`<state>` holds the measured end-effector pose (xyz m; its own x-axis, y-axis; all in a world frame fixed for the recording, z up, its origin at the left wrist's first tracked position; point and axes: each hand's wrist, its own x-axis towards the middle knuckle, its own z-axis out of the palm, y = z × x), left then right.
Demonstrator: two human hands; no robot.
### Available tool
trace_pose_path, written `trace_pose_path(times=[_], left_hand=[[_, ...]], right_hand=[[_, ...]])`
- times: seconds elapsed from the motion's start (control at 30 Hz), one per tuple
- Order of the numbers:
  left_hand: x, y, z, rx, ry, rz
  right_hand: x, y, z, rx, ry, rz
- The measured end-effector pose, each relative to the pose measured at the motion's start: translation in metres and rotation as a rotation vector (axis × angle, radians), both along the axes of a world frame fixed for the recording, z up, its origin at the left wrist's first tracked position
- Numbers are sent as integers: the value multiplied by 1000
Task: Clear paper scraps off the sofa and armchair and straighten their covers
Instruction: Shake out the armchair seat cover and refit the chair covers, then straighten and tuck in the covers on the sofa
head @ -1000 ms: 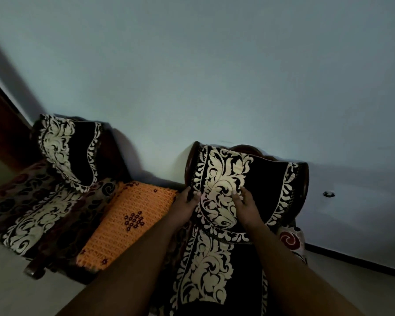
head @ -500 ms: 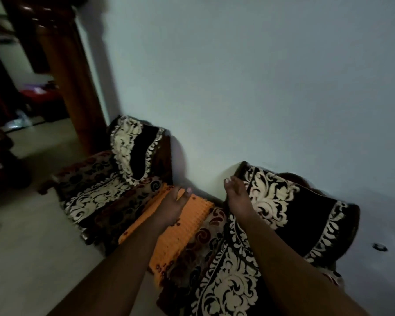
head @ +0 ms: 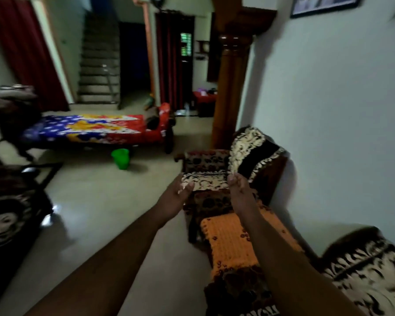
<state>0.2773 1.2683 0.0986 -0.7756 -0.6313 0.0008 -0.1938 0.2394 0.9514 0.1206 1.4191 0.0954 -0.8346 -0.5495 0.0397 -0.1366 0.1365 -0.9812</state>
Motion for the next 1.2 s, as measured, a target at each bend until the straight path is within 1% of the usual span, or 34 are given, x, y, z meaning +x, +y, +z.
trace_pose_path(times=[0.07,0.17,0.37,0.53,0.77,0.83,0.9,0.97,1.1,1.2], left_hand=[[36,-8,5,7,8,111],[93,-16,11,-2,7,245],[214,-37,17,-11,18,505],[318,-54,17,-20,58,624],[470,-78,13,-15,97,770],[517,-88,5,-8,87,830],[569,-109,-26,34,69,871],[612,-115,-45,53,35,910],[673,-94,-43,74,38,1037],[718,-93,-64,101,51,1114]], right_hand=[[25,-25,4,6,18,71],[68,-61,9,-39,23,169],[176,-128,14,-62,37,390],[270,-177,14,-79,42,579],[423,-233,5,-83,-4,759],[470,-247,-2,-80,-2,815],[513,-259,-12,-69,-6,863],[551,-268,-20,-54,-21,915],[621,-290,-44,-16,-59,1032],[671,-308,-67,29,-79,1129]])
